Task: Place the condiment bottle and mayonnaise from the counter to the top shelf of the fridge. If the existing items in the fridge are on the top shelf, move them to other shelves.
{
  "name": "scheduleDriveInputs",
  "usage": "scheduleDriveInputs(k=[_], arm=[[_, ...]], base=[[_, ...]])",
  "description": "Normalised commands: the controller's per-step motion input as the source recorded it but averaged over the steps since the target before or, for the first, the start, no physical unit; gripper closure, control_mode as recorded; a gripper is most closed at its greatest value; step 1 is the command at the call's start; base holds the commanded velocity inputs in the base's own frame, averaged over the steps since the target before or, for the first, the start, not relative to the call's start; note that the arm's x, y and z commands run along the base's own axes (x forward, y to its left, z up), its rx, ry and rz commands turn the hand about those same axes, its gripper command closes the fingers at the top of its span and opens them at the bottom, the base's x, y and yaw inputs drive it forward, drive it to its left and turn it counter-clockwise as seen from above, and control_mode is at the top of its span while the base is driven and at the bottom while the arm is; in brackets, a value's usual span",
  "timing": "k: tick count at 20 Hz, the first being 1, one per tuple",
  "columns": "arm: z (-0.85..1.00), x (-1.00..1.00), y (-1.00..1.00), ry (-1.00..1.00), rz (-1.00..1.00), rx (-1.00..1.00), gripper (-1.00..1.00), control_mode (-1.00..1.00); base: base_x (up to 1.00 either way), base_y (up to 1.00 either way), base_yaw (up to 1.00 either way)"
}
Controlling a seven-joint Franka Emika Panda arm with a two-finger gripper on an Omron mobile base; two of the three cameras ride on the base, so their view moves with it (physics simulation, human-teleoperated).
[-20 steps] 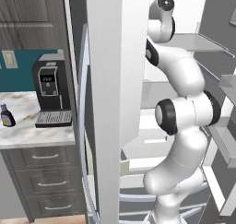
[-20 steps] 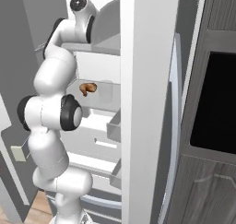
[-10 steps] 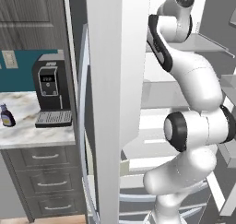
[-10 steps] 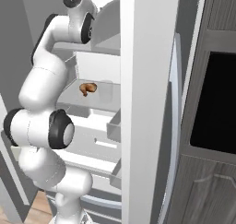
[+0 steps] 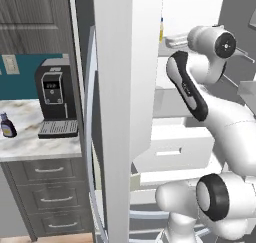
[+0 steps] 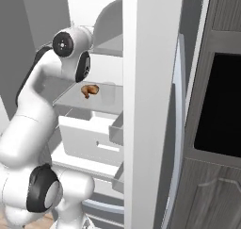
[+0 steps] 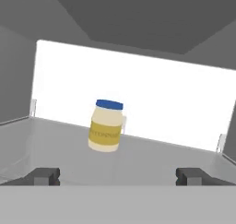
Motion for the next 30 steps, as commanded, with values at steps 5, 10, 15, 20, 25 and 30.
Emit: scheduleDriveInputs(k=[5, 10, 15, 20, 25, 30], arm=[[0.00, -1.00, 0.00, -0.03, 0.00, 0.00, -1.00, -1.00], [0.00, -1.00, 0.00, 0.11, 0.00, -0.06, -1.00, -1.00], [-0.11, -1.00, 0.00, 0.32, 0.00, -0.14, -1.00, -1.00], [-0.65, -1.00, 0.03, 0.56, 0.00, -0.24, -1.00, -1.00], [-0.79, -1.00, 0.05, 0.71, 0.00, -0.21, -1.00, -1.00], [-0.18, -0.57, -0.01, 0.23, -0.02, -0.01, -1.00, -1.00]], base=[[0.00, 0.00, 0.00], [0.00, 0.00, 0.00], [0.00, 0.00, 0.00], [0.00, 0.00, 0.00], [0.00, 0.00, 0.00], [0.00, 0.00, 0.00]])
